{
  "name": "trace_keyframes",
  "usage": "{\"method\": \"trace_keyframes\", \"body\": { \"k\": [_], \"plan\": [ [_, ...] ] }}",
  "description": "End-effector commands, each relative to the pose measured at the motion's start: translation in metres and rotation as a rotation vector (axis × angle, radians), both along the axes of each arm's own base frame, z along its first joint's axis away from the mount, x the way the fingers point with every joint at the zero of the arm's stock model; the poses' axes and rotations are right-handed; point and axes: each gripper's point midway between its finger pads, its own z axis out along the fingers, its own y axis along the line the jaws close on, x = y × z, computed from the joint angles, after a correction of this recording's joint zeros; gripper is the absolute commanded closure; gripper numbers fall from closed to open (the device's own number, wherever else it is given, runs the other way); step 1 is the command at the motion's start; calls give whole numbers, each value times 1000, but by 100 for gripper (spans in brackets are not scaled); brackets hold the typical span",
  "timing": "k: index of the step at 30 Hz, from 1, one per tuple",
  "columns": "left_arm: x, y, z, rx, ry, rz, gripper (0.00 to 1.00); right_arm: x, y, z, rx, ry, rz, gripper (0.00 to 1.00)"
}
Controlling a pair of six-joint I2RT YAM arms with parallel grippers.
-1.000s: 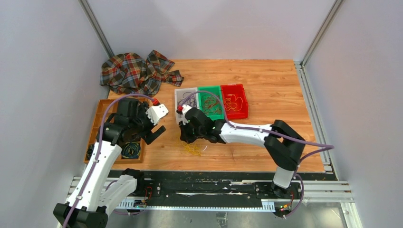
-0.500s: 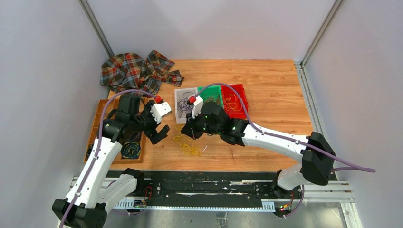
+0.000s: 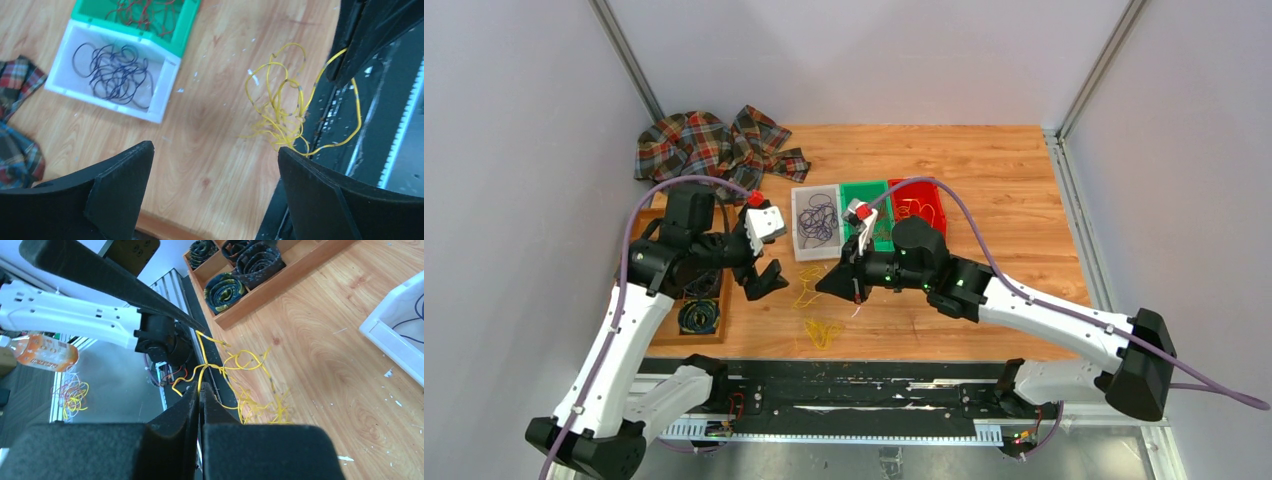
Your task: Untangle the cables
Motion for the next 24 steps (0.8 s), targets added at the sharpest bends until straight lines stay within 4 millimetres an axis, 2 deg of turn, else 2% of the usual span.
{"method": "trace_keyframes", "body": {
  "k": [1, 4, 7, 11, 15, 21, 24],
  "plan": [
    [-17, -26, 23, -100, 47, -104, 2, -10, -10, 10, 18, -31, 67, 99],
    [-33, -42, 32, -133, 85, -181, 6, -11, -9, 13, 17, -34, 78, 99],
    [-48, -55, 29, -126, 115, -245, 9, -16, -6, 22, 39, -37, 110, 99],
    [-51, -57, 26, -119, 120, -263, 16, -20, -8, 34, 59, -53, 128, 99],
    [-46, -54, 24, -94, 91, -243, 35, -22, -11, 39, 64, -64, 136, 99],
    [-37, -51, 31, -75, 54, -214, 81, -19, -13, 32, 42, -64, 117, 99],
    [-27, -44, 41, -53, 11, -148, 91, -13, -20, 27, 17, -72, 77, 99]
  ]
}}
